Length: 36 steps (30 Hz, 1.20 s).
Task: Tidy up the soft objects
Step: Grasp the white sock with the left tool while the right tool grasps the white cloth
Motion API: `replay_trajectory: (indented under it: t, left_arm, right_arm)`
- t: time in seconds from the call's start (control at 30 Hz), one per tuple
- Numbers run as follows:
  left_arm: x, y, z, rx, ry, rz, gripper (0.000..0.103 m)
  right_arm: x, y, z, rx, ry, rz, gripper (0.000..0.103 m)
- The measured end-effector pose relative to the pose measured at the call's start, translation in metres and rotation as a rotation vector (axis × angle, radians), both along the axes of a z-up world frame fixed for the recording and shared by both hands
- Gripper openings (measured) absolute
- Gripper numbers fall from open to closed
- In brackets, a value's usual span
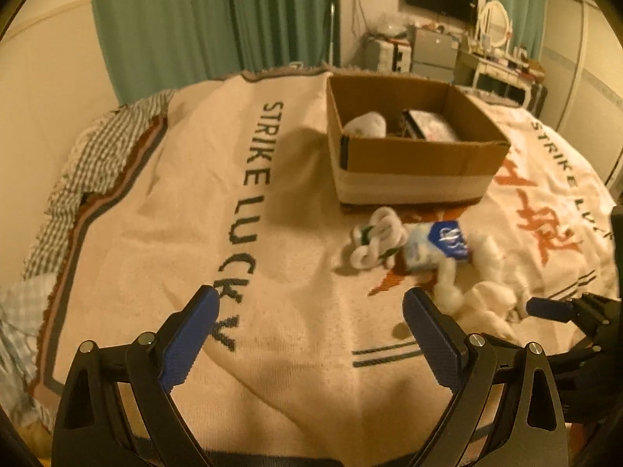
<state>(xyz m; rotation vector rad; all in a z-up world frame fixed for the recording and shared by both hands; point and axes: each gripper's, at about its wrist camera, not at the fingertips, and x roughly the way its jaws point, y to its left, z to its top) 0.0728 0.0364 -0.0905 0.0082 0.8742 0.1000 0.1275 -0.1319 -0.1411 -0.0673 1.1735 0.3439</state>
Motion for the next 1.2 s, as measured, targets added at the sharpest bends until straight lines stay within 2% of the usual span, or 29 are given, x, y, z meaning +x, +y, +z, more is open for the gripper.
replay_trajectory:
  t: [0.1, 0.17, 0.2, 0.27, 0.4, 0.5, 0.77, 0.83, 0.87, 1.03, 1.07, 1.13, 1.2]
  left_arm:
    - [0.008, 0.001, -0.010, -0.009, 0.018, -0.006, 0.096]
    - [0.014, 0.000, -0.015, -0.016, 0.033, -0.017, 0.096]
    - [0.015, -0.002, -0.017, -0.020, 0.036, -0.022, 0.096]
    - [0.017, -0.004, -0.018, -0.027, 0.039, -0.037, 0.096]
    - [0.015, -0.011, -0.017, -0.003, 0.038, -0.055, 0.096]
    - [0.011, -0.017, -0.016, -0.028, 0.040, -0.066, 0.095]
    - [0.016, -0.056, -0.028, -0.044, 0.073, -0.136, 0.095]
    - [0.023, -0.068, -0.036, -0.051, 0.090, -0.158, 0.086]
    - [0.026, -0.073, -0.039, -0.052, 0.102, -0.159, 0.086]
    - [0.045, -0.092, -0.067, -0.094, 0.174, -0.185, 0.071]
    - [0.047, -0.095, -0.070, -0.100, 0.179, -0.190, 0.066]
    - [0.051, -0.100, -0.078, -0.122, 0.193, -0.203, 0.049]
    - [0.054, -0.103, -0.082, -0.119, 0.198, -0.214, 0.044]
  right_arm:
    - [0.011, 0.000, -0.019, 0.001, 0.037, -0.031, 0.071]
    - [0.014, -0.002, -0.025, -0.005, 0.049, -0.040, 0.048]
    - [0.015, -0.003, -0.025, -0.009, 0.050, -0.044, 0.042]
    - [0.016, -0.006, -0.023, -0.001, 0.045, -0.056, 0.024]
    - [0.009, -0.011, 0.005, 0.020, -0.039, -0.054, 0.021]
    - [0.007, -0.017, 0.026, 0.081, -0.056, -0.078, 0.021]
    - [0.018, -0.047, 0.066, 0.139, -0.149, -0.149, 0.021]
    - [0.021, -0.062, 0.070, 0.127, -0.167, -0.176, 0.021]
    - [0.024, -0.070, 0.069, 0.118, -0.171, -0.193, 0.021]
    - [0.038, -0.103, 0.046, 0.097, -0.132, -0.255, 0.021]
    - [0.039, -0.106, 0.042, 0.097, -0.125, -0.259, 0.021]
    - [0.043, -0.110, 0.033, 0.090, -0.109, -0.259, 0.021]
    - [0.044, -0.110, 0.027, 0.085, -0.103, -0.252, 0.021]
